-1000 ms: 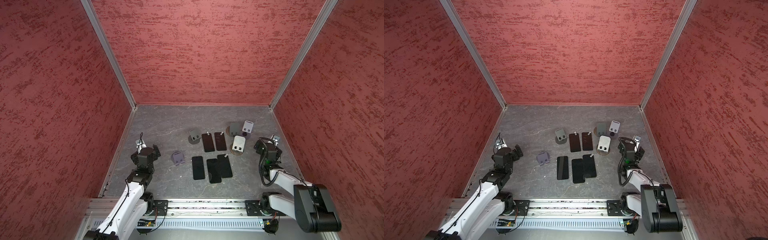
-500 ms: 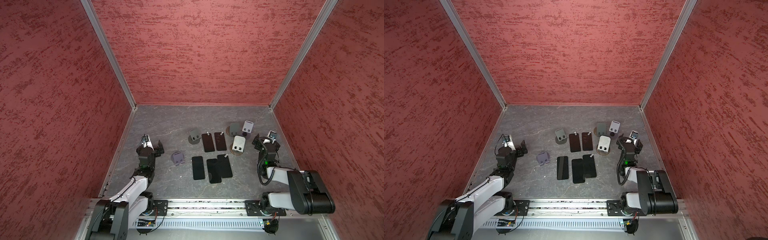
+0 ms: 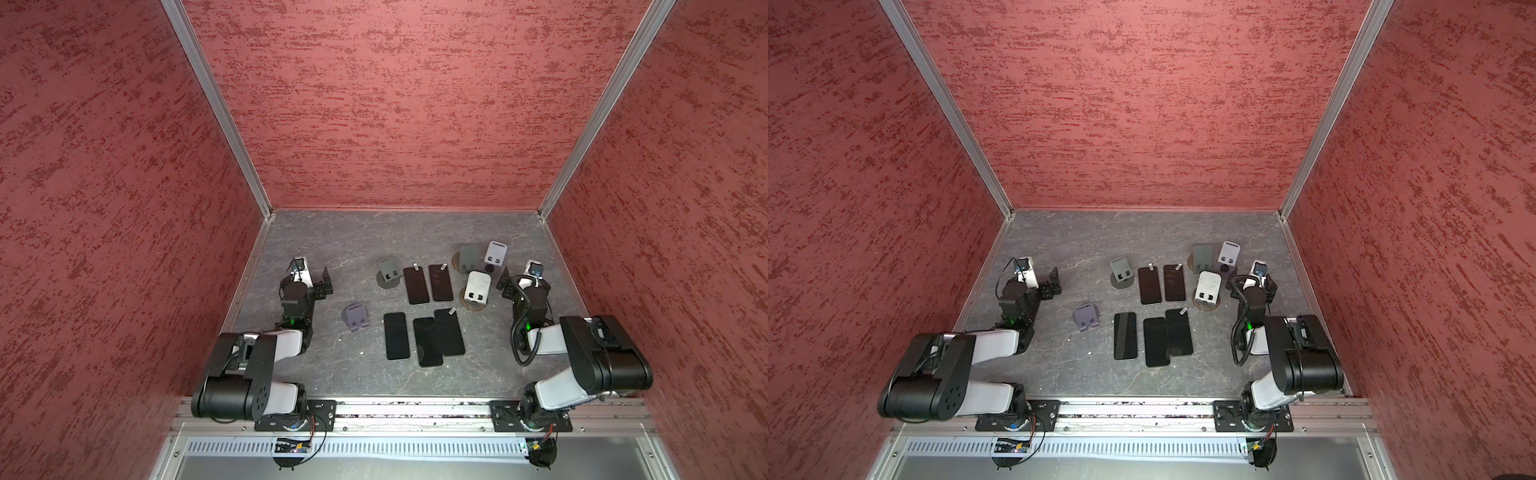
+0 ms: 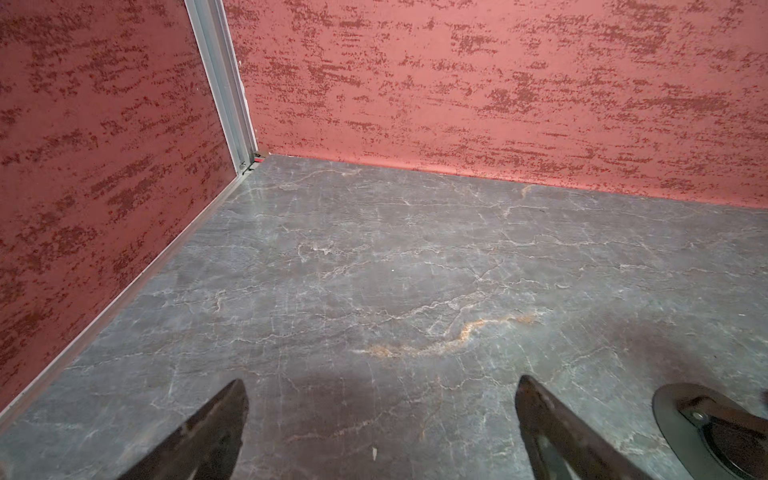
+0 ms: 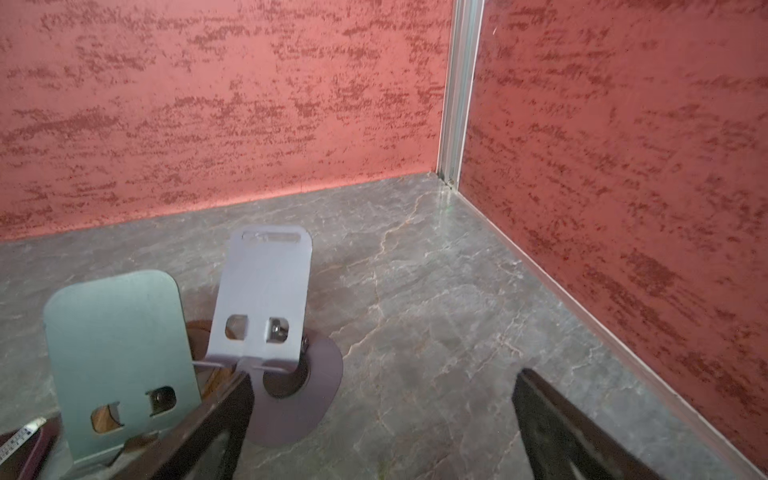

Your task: Remove the phone from the phone stand

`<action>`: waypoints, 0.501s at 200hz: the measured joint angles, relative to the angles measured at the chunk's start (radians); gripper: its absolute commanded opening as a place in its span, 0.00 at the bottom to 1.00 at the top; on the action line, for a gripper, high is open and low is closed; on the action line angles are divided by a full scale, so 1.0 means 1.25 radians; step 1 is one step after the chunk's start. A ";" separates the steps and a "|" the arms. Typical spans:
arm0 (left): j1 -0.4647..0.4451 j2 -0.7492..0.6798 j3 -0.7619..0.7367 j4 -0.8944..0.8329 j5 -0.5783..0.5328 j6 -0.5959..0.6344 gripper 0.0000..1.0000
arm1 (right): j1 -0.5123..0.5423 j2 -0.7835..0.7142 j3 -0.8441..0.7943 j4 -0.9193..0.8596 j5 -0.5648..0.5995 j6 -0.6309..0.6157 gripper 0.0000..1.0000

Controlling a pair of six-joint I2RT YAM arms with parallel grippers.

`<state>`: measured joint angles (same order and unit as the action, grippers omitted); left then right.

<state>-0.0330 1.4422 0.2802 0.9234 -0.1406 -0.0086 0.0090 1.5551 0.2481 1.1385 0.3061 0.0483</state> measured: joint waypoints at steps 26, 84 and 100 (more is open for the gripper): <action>0.003 0.082 0.017 0.020 0.012 0.010 0.99 | 0.000 0.003 0.000 0.020 -0.009 -0.001 0.99; 0.031 0.082 0.068 0.006 0.028 0.002 1.00 | -0.007 0.003 0.001 0.021 -0.025 0.000 0.99; 0.031 0.082 0.068 0.003 0.030 0.001 0.99 | -0.011 0.003 0.001 0.021 -0.030 0.000 0.99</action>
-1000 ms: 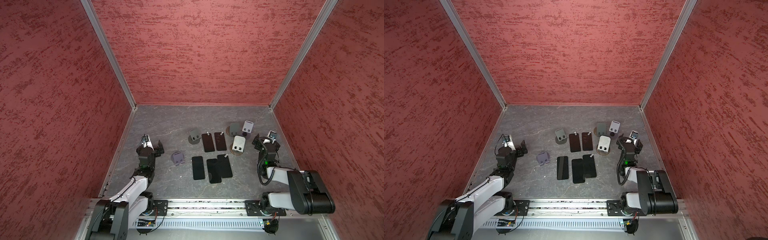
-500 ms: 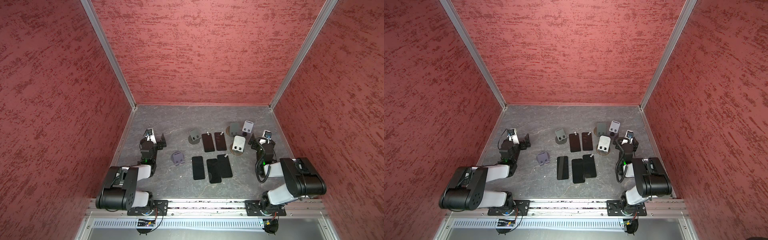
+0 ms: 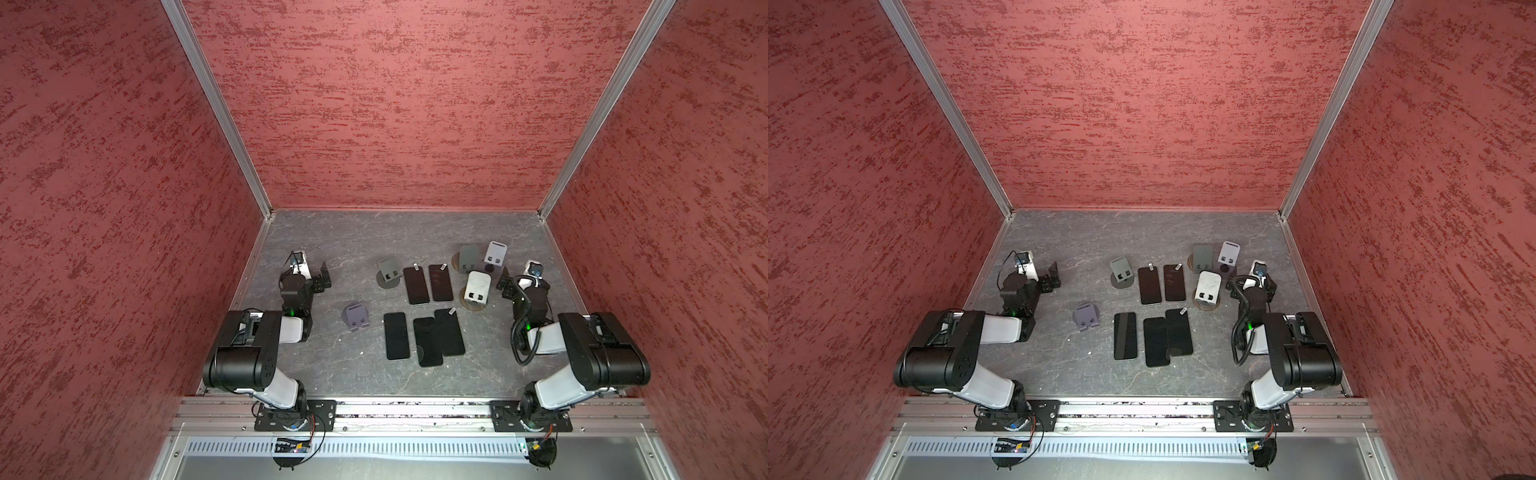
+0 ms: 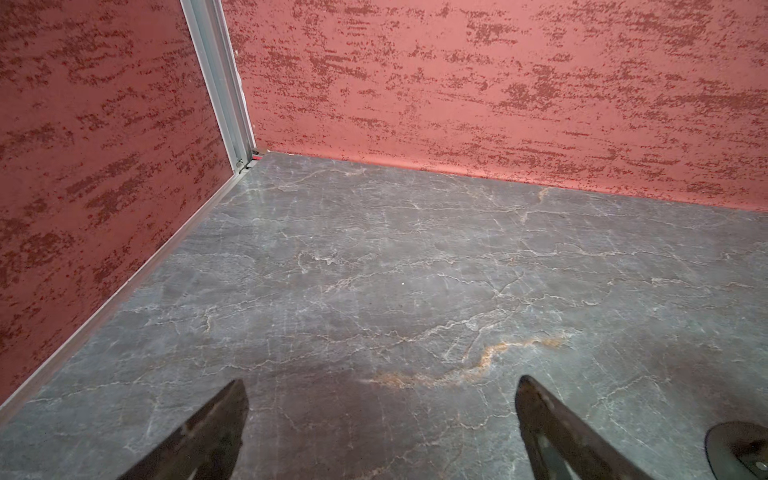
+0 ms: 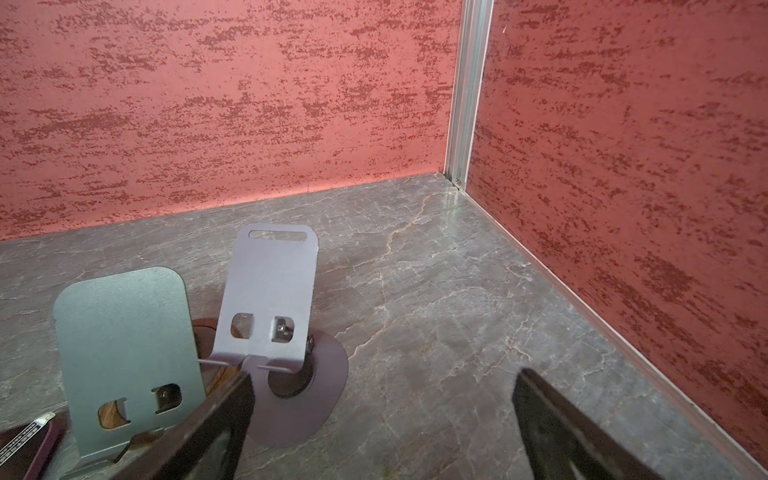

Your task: Remove the phone from the phone stand

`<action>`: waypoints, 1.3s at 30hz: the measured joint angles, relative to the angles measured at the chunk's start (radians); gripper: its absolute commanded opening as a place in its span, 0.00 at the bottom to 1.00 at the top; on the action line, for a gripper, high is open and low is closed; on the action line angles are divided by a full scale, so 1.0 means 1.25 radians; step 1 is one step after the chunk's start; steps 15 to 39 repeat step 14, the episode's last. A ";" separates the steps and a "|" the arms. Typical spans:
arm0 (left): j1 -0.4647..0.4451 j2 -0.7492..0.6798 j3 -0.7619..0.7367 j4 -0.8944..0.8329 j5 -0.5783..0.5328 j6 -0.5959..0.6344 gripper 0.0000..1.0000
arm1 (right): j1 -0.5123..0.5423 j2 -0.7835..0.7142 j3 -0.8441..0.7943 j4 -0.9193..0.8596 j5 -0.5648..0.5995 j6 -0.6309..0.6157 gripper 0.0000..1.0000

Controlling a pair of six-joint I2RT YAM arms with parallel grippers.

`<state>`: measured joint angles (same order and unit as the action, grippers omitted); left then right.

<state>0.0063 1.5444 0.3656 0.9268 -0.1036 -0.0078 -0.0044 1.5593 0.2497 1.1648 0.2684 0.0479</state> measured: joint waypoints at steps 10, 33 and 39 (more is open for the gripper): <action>0.000 0.000 0.000 -0.007 0.001 -0.002 0.99 | 0.000 0.000 0.000 0.000 -0.005 0.000 0.99; 0.000 0.000 0.000 -0.008 0.001 -0.002 0.99 | 0.000 0.000 0.000 0.000 -0.006 0.000 0.99; 0.000 0.000 0.000 -0.008 0.001 -0.002 0.99 | 0.000 0.000 0.000 0.000 -0.006 0.000 0.99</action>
